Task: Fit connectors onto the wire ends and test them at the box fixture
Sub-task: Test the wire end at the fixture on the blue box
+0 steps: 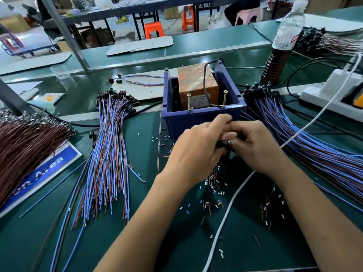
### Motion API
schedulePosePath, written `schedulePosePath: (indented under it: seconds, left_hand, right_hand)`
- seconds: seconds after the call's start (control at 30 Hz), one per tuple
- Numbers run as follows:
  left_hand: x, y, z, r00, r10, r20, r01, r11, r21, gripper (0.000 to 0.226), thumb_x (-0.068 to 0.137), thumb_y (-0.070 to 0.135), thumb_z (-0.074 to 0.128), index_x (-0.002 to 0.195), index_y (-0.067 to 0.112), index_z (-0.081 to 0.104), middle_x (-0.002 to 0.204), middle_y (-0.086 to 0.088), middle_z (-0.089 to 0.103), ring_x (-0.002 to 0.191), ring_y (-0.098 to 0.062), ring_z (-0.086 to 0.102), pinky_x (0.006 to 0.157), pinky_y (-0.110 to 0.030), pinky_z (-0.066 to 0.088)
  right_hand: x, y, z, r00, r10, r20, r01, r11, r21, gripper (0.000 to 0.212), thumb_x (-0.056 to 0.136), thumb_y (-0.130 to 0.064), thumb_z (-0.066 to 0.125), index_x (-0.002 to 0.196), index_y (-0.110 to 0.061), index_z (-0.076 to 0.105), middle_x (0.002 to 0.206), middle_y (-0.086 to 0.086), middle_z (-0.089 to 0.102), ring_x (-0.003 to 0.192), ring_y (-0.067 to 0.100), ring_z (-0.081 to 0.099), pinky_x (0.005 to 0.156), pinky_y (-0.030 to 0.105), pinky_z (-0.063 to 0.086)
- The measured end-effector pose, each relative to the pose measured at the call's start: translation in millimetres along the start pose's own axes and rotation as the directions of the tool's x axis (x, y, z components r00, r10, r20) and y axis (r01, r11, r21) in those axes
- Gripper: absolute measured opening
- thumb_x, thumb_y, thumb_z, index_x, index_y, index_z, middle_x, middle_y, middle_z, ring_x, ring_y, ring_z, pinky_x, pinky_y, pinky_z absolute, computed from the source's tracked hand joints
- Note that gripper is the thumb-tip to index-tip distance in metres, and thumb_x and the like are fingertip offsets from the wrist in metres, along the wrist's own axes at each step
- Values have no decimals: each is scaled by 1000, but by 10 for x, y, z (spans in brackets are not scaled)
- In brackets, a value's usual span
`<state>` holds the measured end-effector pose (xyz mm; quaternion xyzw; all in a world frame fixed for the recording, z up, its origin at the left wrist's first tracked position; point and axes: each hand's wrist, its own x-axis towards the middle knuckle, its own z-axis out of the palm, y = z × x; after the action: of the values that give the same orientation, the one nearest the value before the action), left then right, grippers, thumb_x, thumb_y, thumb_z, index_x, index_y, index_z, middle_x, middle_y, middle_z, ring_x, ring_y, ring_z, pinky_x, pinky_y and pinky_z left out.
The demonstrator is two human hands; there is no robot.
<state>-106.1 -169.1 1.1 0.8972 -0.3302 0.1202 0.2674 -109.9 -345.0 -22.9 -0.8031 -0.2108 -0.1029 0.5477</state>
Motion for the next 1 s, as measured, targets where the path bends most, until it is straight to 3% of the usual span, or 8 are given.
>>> schedulePosePath:
  seconds: [0.07,0.17,0.27,0.37,0.43,0.53,0.8,1.0]
  left_hand:
    - [-16,-33,67,1000,-12,-23,11,997,-73,56,94,23,62,146,20,43,113,-5,73,102,-37,67,79,-49,53]
    - [-26,-154,115,990,-44,-136,20,985,-172,39,102,30,56,138,17,51,96,-3,76,91,-33,70,76,-48,54]
    - [-59,-241,181,978,-79,-193,28,967,-255,18,101,17,63,119,14,64,87,1,74,83,-27,71,72,-45,55]
    - [-81,-303,222,966,-49,-254,-10,974,-227,14,94,1,67,102,11,70,85,1,72,80,-23,68,69,-43,52]
    - [-88,-313,224,949,-43,-314,-23,979,-203,7,96,4,67,94,10,70,80,1,69,76,-22,64,67,-42,50]
    - [-93,-323,251,923,-79,-377,0,979,-204,15,102,13,64,88,9,68,77,4,65,72,-20,60,66,-41,49]
    - [-92,-349,272,924,-110,-366,4,960,-279,13,97,9,68,84,11,68,77,6,64,74,-16,60,66,-37,49]
    - [-98,-317,241,910,-121,-397,-25,939,-344,17,97,12,70,81,8,69,71,7,62,67,-15,57,61,-30,46]
  right_hand:
    - [-31,0,6,1000,6,-23,-5,999,31,12,99,-24,66,92,-17,74,67,-20,69,55,-4,61,56,4,41]
    - [-44,11,68,995,55,-79,-50,996,68,14,96,-35,68,91,-24,75,66,-7,72,47,3,55,50,15,44]
    - [-42,53,101,975,162,-155,-138,978,157,12,93,-29,77,93,-17,75,71,4,76,46,16,54,46,26,48]
    - [-36,92,114,957,221,-189,-183,962,201,9,92,-22,80,87,-16,76,70,3,76,46,13,56,44,21,47]
    - [-34,103,95,945,246,-215,-193,951,240,10,94,-21,77,86,-16,76,73,6,77,45,13,57,42,19,44]
    - [-34,133,73,930,282,-236,-210,934,290,14,96,-21,74,85,-13,76,76,10,78,43,14,56,39,20,41]
    - [-53,117,119,931,269,-246,-212,949,234,21,98,-24,72,78,-16,72,64,10,72,41,16,56,34,22,40]
    - [-67,76,112,946,220,-236,-155,951,265,22,93,-39,72,79,-22,73,57,8,67,40,17,56,35,21,39]
